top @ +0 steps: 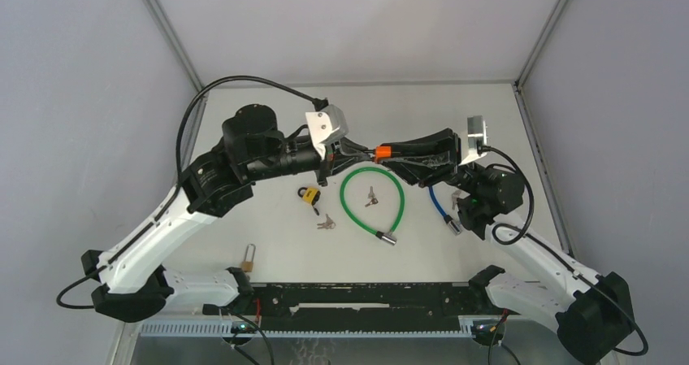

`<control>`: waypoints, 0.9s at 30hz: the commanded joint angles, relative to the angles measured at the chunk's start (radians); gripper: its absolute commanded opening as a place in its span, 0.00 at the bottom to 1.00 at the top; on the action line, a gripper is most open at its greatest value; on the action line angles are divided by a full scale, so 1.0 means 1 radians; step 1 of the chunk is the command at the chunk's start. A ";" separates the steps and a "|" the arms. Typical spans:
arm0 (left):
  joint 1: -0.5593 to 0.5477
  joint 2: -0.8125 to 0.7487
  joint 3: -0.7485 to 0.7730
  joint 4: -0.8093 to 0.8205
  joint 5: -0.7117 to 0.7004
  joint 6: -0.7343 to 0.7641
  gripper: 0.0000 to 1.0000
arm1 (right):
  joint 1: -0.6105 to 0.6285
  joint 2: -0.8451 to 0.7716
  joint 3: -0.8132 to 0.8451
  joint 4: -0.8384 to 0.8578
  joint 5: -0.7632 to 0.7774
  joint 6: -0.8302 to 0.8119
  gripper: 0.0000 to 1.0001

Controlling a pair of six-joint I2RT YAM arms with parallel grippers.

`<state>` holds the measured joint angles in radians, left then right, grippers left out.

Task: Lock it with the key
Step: Lock the lock.

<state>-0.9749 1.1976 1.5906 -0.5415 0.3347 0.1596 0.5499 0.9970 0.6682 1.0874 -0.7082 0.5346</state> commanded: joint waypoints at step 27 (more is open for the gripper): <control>-0.182 0.083 0.112 -0.045 0.100 0.148 0.00 | -0.006 0.156 0.112 0.096 0.023 0.153 0.00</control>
<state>-1.0687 1.2644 1.7878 -0.7277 0.1780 0.4339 0.5407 1.1091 0.7307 1.2297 -0.7879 0.6106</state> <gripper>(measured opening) 0.020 0.343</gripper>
